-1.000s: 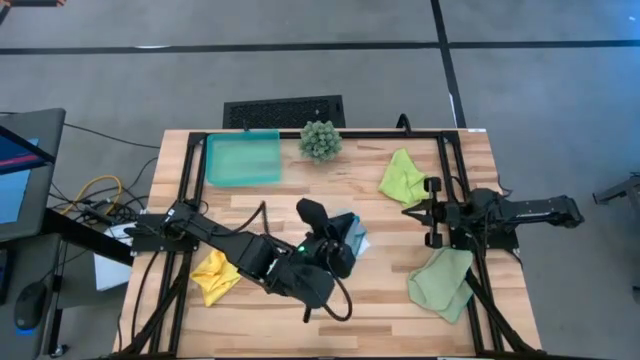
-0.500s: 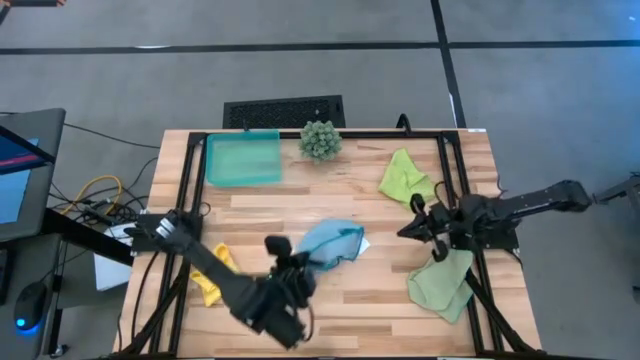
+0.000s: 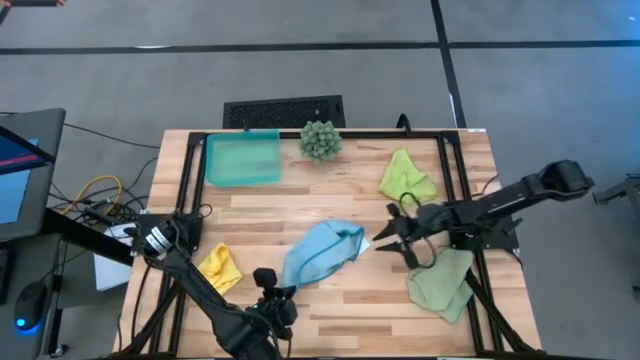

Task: Fold microfiber towels
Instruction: Fold the blue microfiber cloth

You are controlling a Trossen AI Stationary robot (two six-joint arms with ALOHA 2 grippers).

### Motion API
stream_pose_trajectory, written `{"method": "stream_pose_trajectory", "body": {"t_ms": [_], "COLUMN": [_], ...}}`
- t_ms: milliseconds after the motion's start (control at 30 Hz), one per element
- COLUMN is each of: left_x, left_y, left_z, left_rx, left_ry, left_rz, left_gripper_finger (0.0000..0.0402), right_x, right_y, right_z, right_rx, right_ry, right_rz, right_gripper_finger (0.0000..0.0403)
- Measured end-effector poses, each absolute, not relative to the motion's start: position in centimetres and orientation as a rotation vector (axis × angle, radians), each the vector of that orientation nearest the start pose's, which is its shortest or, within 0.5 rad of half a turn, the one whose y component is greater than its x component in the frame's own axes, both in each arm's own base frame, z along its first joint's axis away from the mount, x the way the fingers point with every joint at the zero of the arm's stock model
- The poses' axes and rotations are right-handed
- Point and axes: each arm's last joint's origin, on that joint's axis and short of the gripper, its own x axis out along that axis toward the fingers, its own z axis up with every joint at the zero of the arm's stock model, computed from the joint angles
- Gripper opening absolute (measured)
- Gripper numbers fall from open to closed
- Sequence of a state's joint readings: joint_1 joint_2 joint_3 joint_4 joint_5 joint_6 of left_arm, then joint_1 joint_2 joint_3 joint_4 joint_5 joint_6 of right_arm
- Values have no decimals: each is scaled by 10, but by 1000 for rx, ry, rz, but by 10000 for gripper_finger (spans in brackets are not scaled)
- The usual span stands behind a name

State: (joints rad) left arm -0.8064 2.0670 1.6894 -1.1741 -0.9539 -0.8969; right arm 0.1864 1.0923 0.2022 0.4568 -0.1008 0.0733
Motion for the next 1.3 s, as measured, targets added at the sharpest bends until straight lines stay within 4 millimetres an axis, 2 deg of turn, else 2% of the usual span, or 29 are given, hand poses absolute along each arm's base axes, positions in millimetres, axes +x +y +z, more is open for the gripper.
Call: {"method": "stream_pose_trajectory", "body": {"t_ms": [267, 400, 600, 800, 933, 1033, 1167, 1233, 1300], "left_x": [299, 300, 301, 302, 302, 303, 303, 302, 300], "left_y": [-278, -279, -280, -281, -281, -282, -282, -282, -284], "left_z": [216, 216, 216, 217, 217, 217, 217, 217, 219], "left_rx": [354, 359, 349, 335, 330, 346, 365, 392, 426], "left_ry": [753, 746, 741, 733, 729, 732, 731, 719, 683], "left_rz": [445, 429, 425, 422, 420, 414, 410, 413, 424], "left_gripper_finger": [1, 2, 2, 2, 2, 2, 2, 2, 2], "right_x": [243, 268, 289, 291, 286, 282, 273, 267, 262], "right_y": [38, 31, 21, 29, 45, 58, 69, 72, 74], "right_z": [142, 145, 146, 131, 132, 142, 156, 163, 169], "right_rx": [-185, -272, -359, -309, -302, -322, -411, -432, -415], "right_ry": [592, 664, 769, 951, 983, 951, 951, 960, 964], "right_rz": [299, 300, 326, 497, 536, 553, 485, 456, 426], "right_gripper_finger": [223, 228, 226, 208, 167, 114, 27, 11, 16]}}
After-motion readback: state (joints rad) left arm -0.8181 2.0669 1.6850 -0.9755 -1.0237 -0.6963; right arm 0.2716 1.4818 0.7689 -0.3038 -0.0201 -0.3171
